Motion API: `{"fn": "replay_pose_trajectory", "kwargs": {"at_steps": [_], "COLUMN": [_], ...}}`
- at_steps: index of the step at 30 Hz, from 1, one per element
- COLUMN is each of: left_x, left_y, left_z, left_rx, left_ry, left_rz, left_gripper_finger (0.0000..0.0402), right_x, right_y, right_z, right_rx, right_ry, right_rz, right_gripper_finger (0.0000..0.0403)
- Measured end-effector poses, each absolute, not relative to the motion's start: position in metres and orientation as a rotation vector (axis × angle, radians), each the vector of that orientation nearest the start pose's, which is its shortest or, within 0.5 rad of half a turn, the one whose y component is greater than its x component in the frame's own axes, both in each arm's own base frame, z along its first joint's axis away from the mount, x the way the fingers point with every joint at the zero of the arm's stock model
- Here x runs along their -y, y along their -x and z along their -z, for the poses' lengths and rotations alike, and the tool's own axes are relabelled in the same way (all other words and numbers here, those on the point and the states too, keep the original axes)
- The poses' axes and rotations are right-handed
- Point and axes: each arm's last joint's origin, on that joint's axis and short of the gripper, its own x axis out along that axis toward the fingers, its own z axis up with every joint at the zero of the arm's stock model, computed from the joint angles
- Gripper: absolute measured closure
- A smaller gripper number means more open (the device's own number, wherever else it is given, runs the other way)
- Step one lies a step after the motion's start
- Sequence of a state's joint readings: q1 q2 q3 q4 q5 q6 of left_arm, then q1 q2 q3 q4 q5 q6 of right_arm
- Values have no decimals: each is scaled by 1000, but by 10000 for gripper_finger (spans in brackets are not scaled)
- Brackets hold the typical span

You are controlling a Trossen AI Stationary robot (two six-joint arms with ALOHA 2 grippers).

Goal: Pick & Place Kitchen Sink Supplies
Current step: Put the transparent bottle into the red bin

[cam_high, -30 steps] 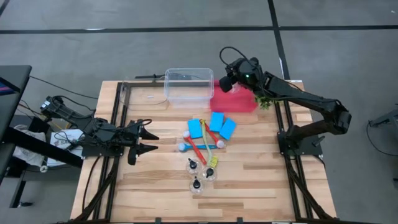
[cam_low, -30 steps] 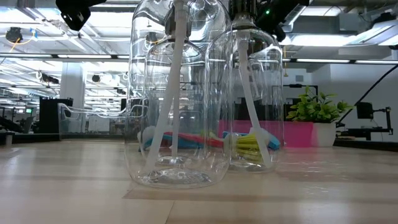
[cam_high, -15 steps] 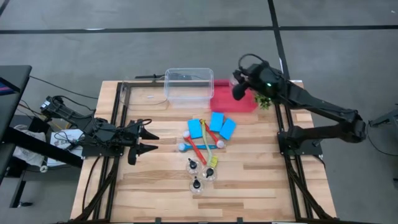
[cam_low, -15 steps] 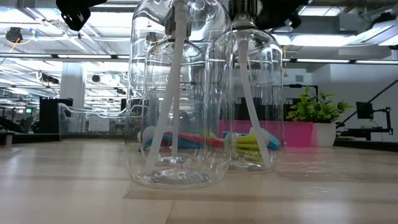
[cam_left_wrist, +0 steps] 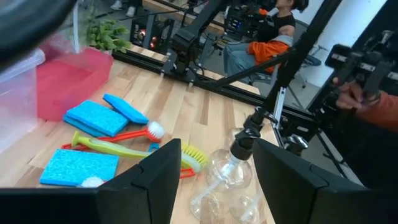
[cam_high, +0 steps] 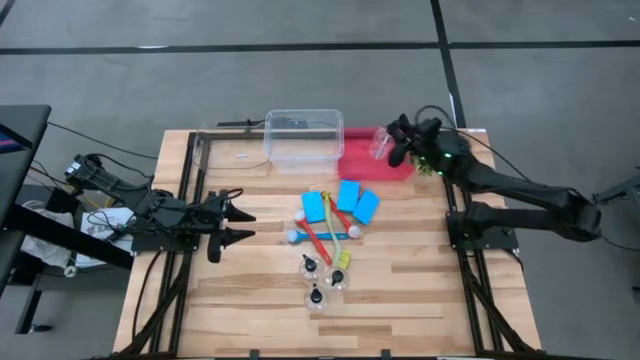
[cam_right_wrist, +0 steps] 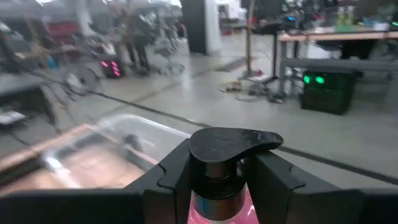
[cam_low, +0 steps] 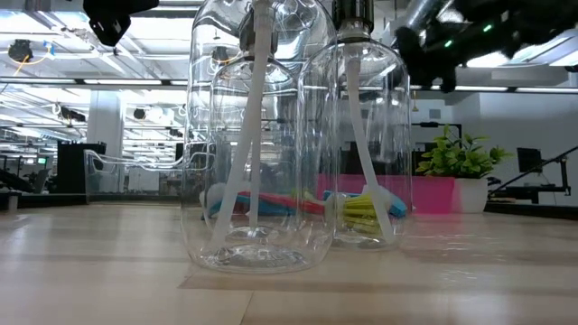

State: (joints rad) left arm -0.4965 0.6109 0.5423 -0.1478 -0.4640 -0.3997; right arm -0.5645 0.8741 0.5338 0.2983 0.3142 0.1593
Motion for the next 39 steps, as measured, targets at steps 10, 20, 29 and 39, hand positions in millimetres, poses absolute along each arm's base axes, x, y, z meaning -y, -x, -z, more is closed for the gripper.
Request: {"fn": "replay_pose_trajectory", "kwargs": {"at_steps": [10,20,29,39], "left_x": [57,56,56,56], "left_y": [-133,-133,-133,-133], "left_z": [-278,-278,-279,-280], "left_rx": [-190,-186,-183,-173], "left_ry": [299,299,301,306], "left_rz": [-21,-32,-30,-29], "left_gripper_finger": [199,199,199,199], "right_x": [144,165,178,184], "right_y": [-198,-229,-245,-252], "right_z": [-267,-260,-255,-247], "right_rx": [12,-66,-96,-121], "right_ry": [-158,-164,-173,-173], "right_rz": [883,863,876,879], "right_gripper_finger": [284,284,284,284]}}
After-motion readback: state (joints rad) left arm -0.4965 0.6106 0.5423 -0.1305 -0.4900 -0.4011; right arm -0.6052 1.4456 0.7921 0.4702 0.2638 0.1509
